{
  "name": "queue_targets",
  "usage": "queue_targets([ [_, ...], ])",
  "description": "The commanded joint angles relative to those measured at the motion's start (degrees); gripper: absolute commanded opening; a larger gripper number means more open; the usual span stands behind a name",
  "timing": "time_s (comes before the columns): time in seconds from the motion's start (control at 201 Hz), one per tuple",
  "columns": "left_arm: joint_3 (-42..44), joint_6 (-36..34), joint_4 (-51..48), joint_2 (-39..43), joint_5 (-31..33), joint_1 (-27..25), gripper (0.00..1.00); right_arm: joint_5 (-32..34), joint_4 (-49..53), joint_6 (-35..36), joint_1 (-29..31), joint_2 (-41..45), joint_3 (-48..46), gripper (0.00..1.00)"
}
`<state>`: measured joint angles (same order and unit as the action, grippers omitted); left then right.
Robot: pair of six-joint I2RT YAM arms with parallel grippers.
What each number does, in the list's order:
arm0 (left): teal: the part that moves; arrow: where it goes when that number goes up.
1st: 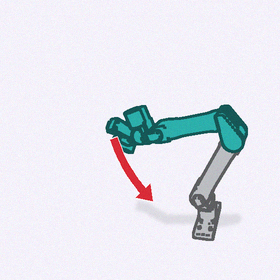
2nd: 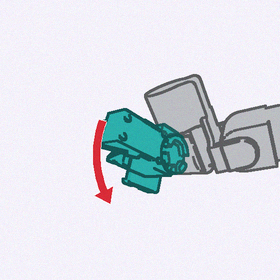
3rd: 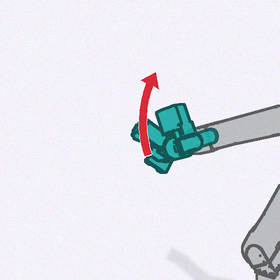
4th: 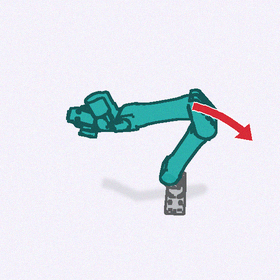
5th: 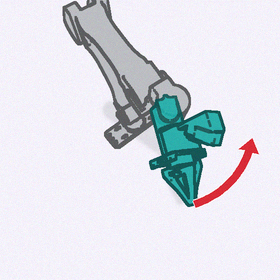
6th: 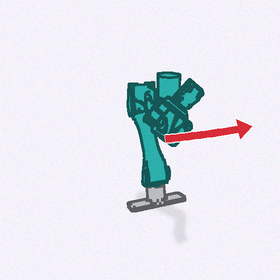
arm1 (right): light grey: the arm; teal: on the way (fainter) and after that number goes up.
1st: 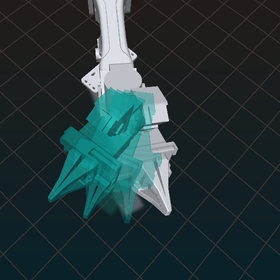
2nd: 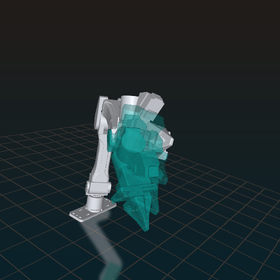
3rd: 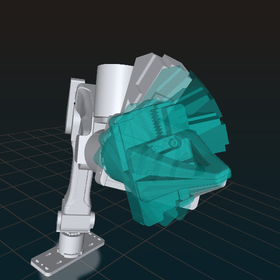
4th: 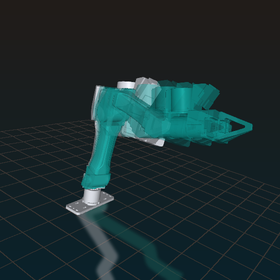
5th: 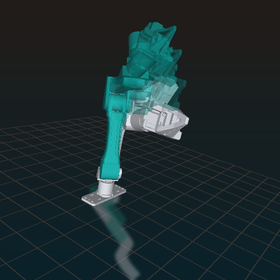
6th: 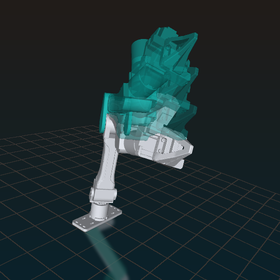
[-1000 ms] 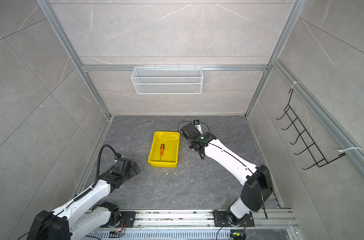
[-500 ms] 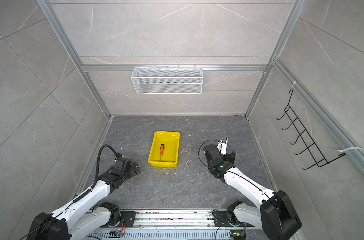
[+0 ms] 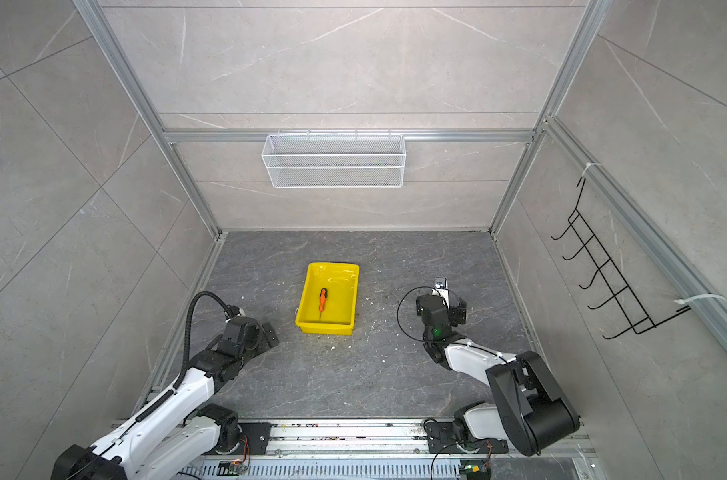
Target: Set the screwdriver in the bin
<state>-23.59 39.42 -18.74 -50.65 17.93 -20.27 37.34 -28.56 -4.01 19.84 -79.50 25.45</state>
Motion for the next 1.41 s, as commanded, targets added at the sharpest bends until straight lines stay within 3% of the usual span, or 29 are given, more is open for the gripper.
queue_targets([
  [0.0,0.24,-0.57,1.68,-0.29,1.16,-0.12,1.0,-4.97,2.37,-0.82,-1.75,-2.32,4.25,0.99],
  [0.164,-1.46,-0.41,-0.4,-2.95,1.54,-0.18,1.0,-18.95,4.69,1.9,-7.06,-4.03,6.53,0.99],
  [0.259,-1.31,-0.4,-0.04,-2.9,1.59,-0.21,1.0,-17.92,-1.54,4.89,-7.35,-4.39,4.2,0.99],
  [0.313,-1.1,-0.57,0.44,-2.77,1.33,-0.12,1.0,-17.84,-16.13,5.87,-8.08,-7.16,-0.43,0.99],
  [0.363,-0.88,-0.57,0.68,-2.63,1.2,-0.15,1.0,-18.11,-10.66,3.83,-8.5,-4.6,-0.46,0.99],
  [0.423,-0.84,-0.6,0.93,-2.66,1.36,-0.17,1.0,-17.78,-19.7,3.94,-8.91,-5.47,-3.96,0.99],
  [0.552,-0.61,0.14,1.35,-3.23,2.41,-0.11,1.0,-18.54,-22.28,3.29,-9.18,-6.54,-5.91,0.99],
  [0.597,-0.59,0.13,1.56,-3.62,2.5,-0.15,1.0,-18.28,-30.82,4.84,-9.29,-9.84,-7.02,0.99],
  [0.657,-0.84,-0.09,1.4,-4.3,2.12,-0.17,1.0,-18.93,-21.56,2.91,-9.37,-6.73,-5.64,0.99],
  [0.721,-1.2,-0.22,1.42,-5.03,2.3,-0.13,1.0,-18.62,-28.6,4.24,-9.46,-9.02,-6.79,0.99],
  [0.791,-1.9,-1.09,1.64,-5.65,3.5,-0.08,1.0,-18.96,-23.36,3.42,-9.46,-7.22,-5.95,0.99],
  [1.03,-10.19,-4.78,-2.25,-5.74,10.45,-0.12,1.0,-18.74,-25.28,3.68,-9.47,-7.95,-6.17,0.99],
  [1.114,-10.77,-10.5,3.62,-5.51,14.17,-0.14,1.0,-18.9,-24.8,3.57,-9.46,-7.86,-6.03,0.99],
  [1.219,-7.46,-25.96,16.81,-5.48,19.92,-0.12,1.0,-18.91,-24.9,3.58,-9.46,-7.86,-6.03,0.99],
  [1.293,-1.49,-38.05,32.01,-6.64,23.62,-0.12,1.0,-18.85,-24.88,3.57,-9.53,-7.86,-6.04,0.99],
  [1.338,2.84,-44.05,42.92,-8.18,22.5,0.5,1.0,-18.97,-24.92,3.57,-9.64,-7.86,-6.05,0.99],
  [1.403,7.48,-49.68,55.72,-11.63,15.47,3.01,1.0,-18.97,-24.93,3.57,-9.53,-7.86,-6.12,0.99],
])
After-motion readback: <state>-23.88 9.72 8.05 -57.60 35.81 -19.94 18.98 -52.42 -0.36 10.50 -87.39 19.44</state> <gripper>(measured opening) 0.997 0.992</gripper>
